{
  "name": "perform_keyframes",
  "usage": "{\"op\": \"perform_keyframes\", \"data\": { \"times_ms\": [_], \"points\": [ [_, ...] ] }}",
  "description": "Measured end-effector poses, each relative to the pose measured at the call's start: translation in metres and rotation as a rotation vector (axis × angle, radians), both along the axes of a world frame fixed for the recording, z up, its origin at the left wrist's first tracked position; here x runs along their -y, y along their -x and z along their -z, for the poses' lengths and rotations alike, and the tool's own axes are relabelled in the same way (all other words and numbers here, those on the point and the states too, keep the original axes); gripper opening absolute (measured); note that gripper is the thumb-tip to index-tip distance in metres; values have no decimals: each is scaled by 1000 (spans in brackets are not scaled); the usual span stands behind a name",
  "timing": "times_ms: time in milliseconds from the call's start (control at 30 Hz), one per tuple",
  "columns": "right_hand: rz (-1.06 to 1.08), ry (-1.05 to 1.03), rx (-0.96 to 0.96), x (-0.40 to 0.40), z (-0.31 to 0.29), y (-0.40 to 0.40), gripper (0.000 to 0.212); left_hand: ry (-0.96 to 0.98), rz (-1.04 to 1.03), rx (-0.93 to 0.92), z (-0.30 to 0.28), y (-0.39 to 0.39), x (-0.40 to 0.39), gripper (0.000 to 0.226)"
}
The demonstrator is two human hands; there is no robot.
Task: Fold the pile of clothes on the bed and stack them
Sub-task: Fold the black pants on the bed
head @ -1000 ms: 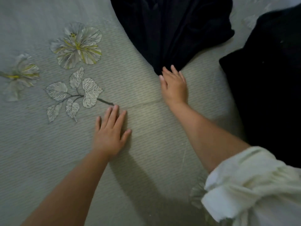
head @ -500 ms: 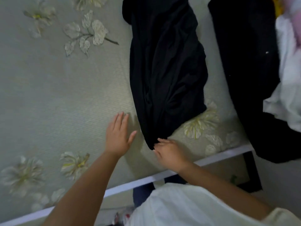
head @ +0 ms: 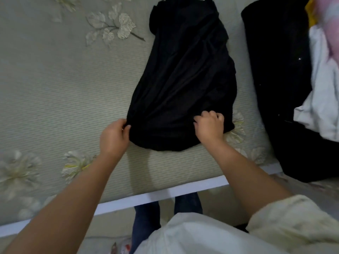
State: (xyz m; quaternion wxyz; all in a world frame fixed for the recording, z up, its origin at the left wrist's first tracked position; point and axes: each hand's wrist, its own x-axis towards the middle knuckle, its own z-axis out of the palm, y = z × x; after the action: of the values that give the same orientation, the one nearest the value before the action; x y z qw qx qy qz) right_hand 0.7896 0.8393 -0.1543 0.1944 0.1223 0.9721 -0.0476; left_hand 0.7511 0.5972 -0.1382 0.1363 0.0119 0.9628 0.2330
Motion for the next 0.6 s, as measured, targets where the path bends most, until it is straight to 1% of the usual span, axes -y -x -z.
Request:
{"op": "perform_keyframes", "data": {
  "times_ms": [33, 100, 133, 167, 233, 267, 300, 333, 367, 400, 433, 467, 533, 600],
  "points": [
    [-35, 41, -50, 6, -3, -7, 27, 47, 4, -32, -11, -2, 16, 17],
    [-106, 121, -244, 17, -15, -26, 13, 148, -6, -54, -28, -6, 45, 17],
    [-125, 144, -336, 23, -23, -37, 11, 201, -27, -34, -35, -9, 58, 17],
    [-155, 158, -387, 31, -30, -50, 15, 256, -55, 8, -40, -14, 72, 18],
    [-236, 205, -385, 51, -39, -80, 24, 355, -96, 145, -45, -27, 95, 19],
    [-299, 220, -344, 60, -40, -95, 27, 400, -97, 225, -46, -34, 105, 18],
    [-366, 235, -239, 69, -40, -108, 30, 450, -82, 309, -46, -41, 114, 18],
    [-391, 276, -61, 76, -42, -116, 34, 512, -56, 401, -45, -48, 121, 20],
    [-327, 348, 112, 78, -41, -123, 38, 573, -28, 492, -45, -54, 127, 23],
    [-181, 449, 243, 79, -41, -125, 41, 620, -6, 574, -45, -59, 131, 27],
    [-18, 525, 295, 79, -43, -122, 43, 642, 8, 643, -45, -63, 133, 30],
    [108, 547, 259, 77, -44, -117, 43, 654, 30, 696, -43, -67, 135, 32],
    [254, 464, 50, 70, -48, -98, 47, 673, 103, 732, -42, -75, 135, 32],
    [379, 366, -105, 65, -53, -74, 57, 667, 176, 660, -43, -76, 131, 29]
  ]
}}
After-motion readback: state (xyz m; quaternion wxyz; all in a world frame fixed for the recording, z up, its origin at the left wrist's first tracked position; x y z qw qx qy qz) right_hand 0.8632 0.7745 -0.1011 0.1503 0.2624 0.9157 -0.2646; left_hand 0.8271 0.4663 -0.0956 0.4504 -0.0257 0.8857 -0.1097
